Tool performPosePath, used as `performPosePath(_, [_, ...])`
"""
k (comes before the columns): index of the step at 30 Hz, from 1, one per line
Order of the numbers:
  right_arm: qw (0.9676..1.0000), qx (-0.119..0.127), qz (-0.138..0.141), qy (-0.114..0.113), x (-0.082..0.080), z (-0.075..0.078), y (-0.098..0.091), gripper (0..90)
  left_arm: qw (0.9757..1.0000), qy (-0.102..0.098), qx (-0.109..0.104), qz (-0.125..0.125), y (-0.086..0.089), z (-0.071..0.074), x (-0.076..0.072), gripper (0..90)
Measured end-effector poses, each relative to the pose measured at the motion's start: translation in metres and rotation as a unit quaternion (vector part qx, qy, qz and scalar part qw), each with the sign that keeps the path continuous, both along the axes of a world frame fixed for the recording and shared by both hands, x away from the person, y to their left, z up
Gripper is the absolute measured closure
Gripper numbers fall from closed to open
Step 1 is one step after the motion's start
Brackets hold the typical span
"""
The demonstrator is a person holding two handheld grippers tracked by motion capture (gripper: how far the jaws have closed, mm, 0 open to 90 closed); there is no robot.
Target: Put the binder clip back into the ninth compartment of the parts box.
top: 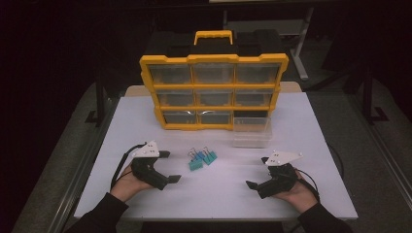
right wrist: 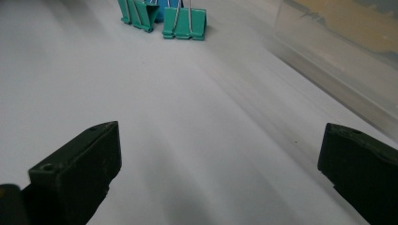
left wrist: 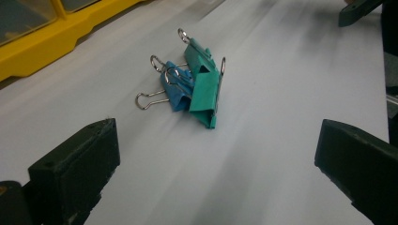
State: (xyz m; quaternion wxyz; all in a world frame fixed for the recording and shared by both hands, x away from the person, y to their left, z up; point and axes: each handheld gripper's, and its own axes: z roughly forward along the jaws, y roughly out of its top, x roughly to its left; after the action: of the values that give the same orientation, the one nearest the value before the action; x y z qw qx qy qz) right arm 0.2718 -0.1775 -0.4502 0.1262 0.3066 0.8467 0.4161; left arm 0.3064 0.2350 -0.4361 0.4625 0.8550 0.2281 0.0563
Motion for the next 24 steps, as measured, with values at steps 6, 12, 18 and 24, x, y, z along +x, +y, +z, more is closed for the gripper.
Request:
performPosePath(6, [1.0000, -0.001, -0.001, -0.003, 0.000, 0.000, 0.000, 0.0, 1.0000, -0.003, -0.001, -0.005, -0.006, 0.001, 0.003, 0.0])
performPosePath(12, [1.0000, 0.001, -0.006, -0.002, 0.001, 0.000, -0.001, 0.0, 0.9999, -0.003, -0.006, -0.011, -0.012, 0.003, 0.005, 0.0])
performPosePath(18, [1.0000, 0.000, -0.005, -0.002, 0.001, 0.000, 0.000, 0.0, 0.9998, -0.003, -0.009, -0.018, -0.019, 0.005, 0.008, 0.0])
performPosePath(24, [1.0000, -0.001, -0.005, -0.002, 0.001, 0.000, -0.001, 0.0, 0.9997, -0.002, -0.009, -0.024, -0.025, 0.005, 0.012, 0.1])
